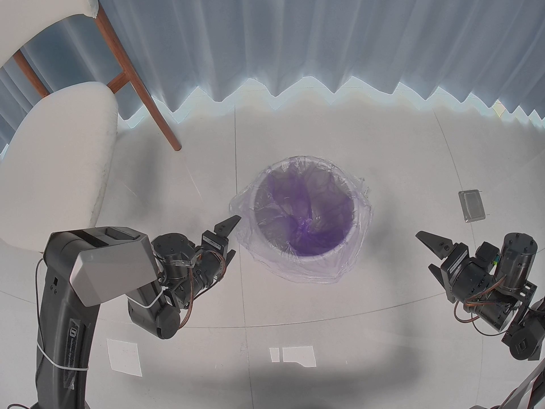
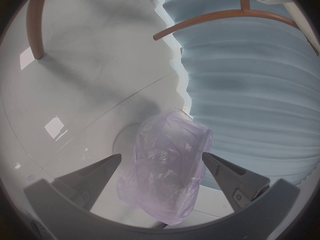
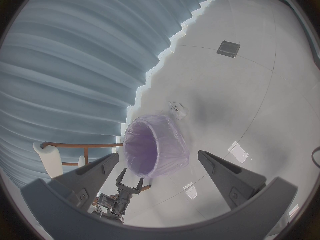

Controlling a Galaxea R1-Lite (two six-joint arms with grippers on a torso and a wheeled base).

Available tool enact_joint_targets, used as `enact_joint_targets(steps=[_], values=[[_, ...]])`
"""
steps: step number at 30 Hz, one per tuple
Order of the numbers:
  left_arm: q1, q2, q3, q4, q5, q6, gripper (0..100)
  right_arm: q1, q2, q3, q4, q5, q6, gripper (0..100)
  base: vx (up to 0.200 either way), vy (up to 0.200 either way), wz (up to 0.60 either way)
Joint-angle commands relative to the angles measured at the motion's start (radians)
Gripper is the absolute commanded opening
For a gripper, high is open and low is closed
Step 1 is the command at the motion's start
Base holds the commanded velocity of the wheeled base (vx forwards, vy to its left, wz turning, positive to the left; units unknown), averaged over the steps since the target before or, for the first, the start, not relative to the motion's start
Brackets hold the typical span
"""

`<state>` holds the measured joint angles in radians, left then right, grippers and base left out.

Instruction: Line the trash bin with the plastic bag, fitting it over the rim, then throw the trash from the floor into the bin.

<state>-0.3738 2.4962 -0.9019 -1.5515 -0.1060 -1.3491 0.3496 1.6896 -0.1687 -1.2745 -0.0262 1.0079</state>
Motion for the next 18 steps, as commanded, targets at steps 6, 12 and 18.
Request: enact_joint_targets(steps=[6, 12, 18], values=[[0.0, 0.064, -0.081, 0.021, -0.008, 0.005, 0, 0.0, 0.012, 0.002, 0.0, 0.0, 0.0, 100, 0.0, 0.0, 0.0], [0.01, 0.073, -0.081, 0.019, -0.006, 0.027, 0, 0.002, 0.035, 0.006, -0.002, 0.0, 0.001, 100, 0.0, 0.0, 0.0], [0.044, 0.113, -0.078, 0.018, -0.009, 0.228, 0, 0.002, 0.038, 0.005, -0.002, -0.001, 0.0, 100, 0.0, 0.0, 0.0]])
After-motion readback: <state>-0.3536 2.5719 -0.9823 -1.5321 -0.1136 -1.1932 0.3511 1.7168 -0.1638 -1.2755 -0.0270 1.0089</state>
